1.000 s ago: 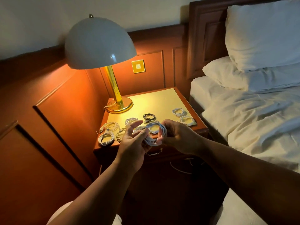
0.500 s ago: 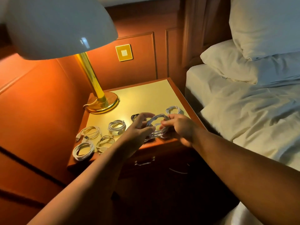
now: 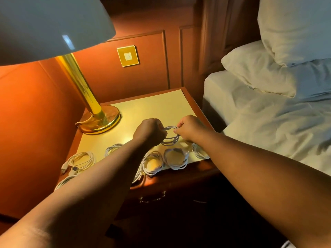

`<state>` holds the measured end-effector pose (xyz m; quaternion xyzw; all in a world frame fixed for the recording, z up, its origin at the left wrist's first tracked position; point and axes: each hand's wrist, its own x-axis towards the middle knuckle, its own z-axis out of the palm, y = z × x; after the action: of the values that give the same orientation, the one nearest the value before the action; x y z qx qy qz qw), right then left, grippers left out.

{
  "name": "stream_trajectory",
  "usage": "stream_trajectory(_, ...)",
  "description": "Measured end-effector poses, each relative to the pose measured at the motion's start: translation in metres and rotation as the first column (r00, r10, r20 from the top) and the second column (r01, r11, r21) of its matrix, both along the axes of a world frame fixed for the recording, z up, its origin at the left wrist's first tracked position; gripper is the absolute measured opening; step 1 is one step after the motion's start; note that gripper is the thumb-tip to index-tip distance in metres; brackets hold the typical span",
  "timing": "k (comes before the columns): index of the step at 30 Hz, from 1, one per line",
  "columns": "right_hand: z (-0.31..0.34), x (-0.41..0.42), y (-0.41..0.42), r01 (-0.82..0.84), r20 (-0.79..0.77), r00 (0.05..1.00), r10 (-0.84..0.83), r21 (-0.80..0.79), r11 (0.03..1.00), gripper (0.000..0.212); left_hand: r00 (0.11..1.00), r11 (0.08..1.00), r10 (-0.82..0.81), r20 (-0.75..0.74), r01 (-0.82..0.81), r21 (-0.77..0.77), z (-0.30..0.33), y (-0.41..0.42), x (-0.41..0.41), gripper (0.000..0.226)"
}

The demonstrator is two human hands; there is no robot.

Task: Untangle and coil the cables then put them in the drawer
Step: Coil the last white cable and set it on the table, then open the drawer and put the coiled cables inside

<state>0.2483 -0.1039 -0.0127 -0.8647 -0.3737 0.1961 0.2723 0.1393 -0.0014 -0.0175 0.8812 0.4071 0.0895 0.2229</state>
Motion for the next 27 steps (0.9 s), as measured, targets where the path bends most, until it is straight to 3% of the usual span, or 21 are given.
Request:
stream_trajectory(5,-0.005,-0.003,-0.008,-0.01,0.022,1.0,0.008,0.073,0.997,0.023,0.995,1.0,0.016,-0.103,-0.015,0.015,-0.008,0.011,0.003,0.009)
stream_trajectory(9,-0.005,-0.012,-0.033,-0.067,-0.004,0.998,0.069,0.186,0.98,0.015,0.999,0.997,-0.046,-0.012,0.047,0.06,0.005,0.007,-0.017,0.024)
stream_trajectory(14,-0.008,-0.043,-0.076,-0.232,-0.102,0.961,0.258,0.215,0.949,0.005,0.986,0.964,-0.145,0.082,0.122,0.237,0.015,-0.019,-0.099,0.006)
stream_trajectory(17,-0.018,-0.067,-0.093,-0.352,-0.09,0.928,0.361,0.098,0.931,0.006,0.98,0.913,-0.192,0.044,0.162,0.375,0.004,-0.038,-0.158,0.006)
stream_trajectory(22,-0.031,-0.108,-0.099,-0.534,-0.102,0.845,0.525,-0.136,0.834,0.006,0.984,0.873,-0.168,-0.064,0.178,0.454,-0.02,-0.063,-0.225,0.013)
stream_trajectory(27,-0.043,-0.134,-0.094,-0.588,-0.13,0.787,0.603,-0.455,0.668,0.049,0.928,0.834,-0.144,-0.344,0.301,0.462,-0.035,-0.074,-0.244,0.041)
